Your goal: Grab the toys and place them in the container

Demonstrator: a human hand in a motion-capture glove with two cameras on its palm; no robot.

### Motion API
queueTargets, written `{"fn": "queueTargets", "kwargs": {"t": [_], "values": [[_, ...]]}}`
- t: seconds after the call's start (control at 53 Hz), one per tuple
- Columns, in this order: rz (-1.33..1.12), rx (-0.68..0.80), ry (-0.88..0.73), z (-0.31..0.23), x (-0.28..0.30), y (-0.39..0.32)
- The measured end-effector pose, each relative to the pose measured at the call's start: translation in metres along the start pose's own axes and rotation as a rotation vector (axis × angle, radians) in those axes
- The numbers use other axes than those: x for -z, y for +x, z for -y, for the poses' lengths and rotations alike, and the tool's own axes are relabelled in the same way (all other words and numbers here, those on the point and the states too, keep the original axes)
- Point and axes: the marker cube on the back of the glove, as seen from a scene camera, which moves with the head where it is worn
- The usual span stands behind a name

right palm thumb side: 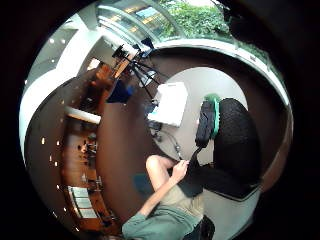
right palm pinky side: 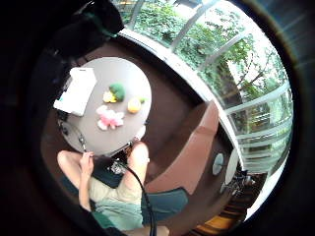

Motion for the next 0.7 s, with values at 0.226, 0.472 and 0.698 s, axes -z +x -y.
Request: {"fn": "queueTargets", "kwargs": {"t": [0.226,0.472,0.698], "values": [[-0.080,-0.024,-0.014,0.026,0.023,-0.013],[-0.162,-0.024,-0.123,0.080,0.011,-0.043],[-0.211,-0.056,-0.155,0.121,-0.013,-0.048]]}}
